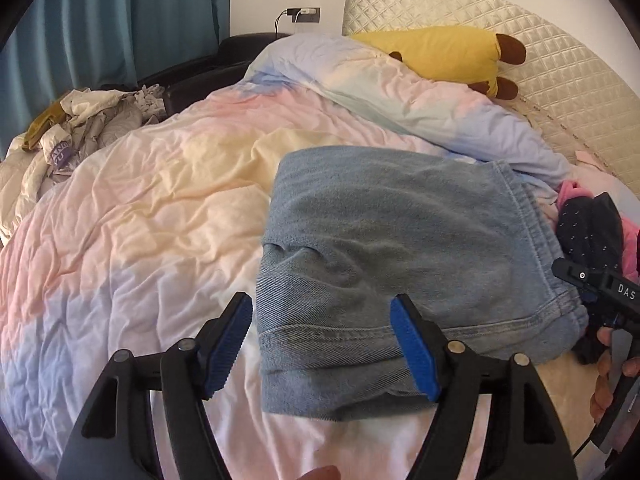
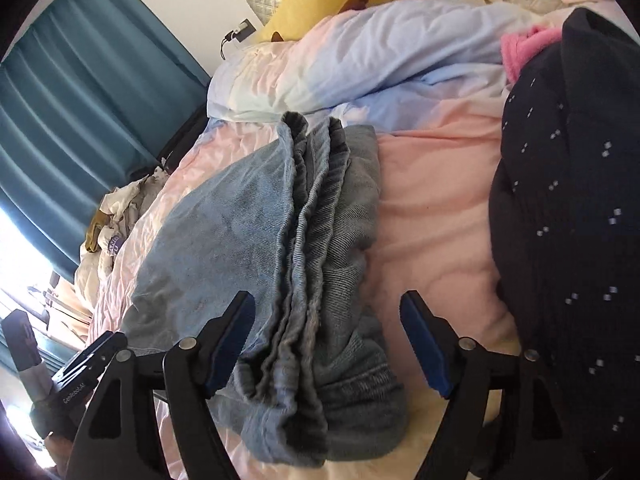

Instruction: Fold clothes

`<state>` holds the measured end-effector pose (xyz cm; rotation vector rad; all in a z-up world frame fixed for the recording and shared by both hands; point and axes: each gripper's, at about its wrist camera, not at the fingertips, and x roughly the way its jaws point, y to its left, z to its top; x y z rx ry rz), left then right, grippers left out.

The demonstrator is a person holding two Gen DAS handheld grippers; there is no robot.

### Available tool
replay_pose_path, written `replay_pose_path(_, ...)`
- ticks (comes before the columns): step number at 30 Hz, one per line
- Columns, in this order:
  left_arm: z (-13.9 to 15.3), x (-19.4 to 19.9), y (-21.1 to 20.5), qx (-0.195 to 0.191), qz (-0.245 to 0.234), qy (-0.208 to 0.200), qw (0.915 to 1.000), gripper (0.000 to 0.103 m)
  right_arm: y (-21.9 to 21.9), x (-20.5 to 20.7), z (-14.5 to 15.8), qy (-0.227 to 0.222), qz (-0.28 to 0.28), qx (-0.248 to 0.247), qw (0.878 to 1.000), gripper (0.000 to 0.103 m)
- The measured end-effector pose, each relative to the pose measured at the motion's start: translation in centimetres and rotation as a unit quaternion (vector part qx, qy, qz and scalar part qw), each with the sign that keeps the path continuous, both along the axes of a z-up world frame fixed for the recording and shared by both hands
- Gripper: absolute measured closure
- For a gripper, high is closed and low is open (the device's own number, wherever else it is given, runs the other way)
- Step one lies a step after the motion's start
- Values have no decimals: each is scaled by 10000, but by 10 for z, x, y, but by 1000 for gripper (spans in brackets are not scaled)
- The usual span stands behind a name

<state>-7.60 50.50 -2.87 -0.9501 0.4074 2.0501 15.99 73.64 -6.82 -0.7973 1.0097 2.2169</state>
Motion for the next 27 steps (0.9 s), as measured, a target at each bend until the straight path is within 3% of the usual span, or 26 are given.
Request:
replay_pose_path(12, 99, 60, -70, 431, 63, 487, 9979, 29, -74, 27, 103, -100, 262, 1074, 9938, 26)
replay_pose_path(19, 133, 93, -129, 473, 192, 742, 9959, 29, -139, 30, 145, -251, 491, 1568, 9861, 26)
replay_pose_path(27, 153, 116, -202, 536, 564, 1072, 9912, 29, -209, 41, 167, -356, 477, 1847, 9810, 26)
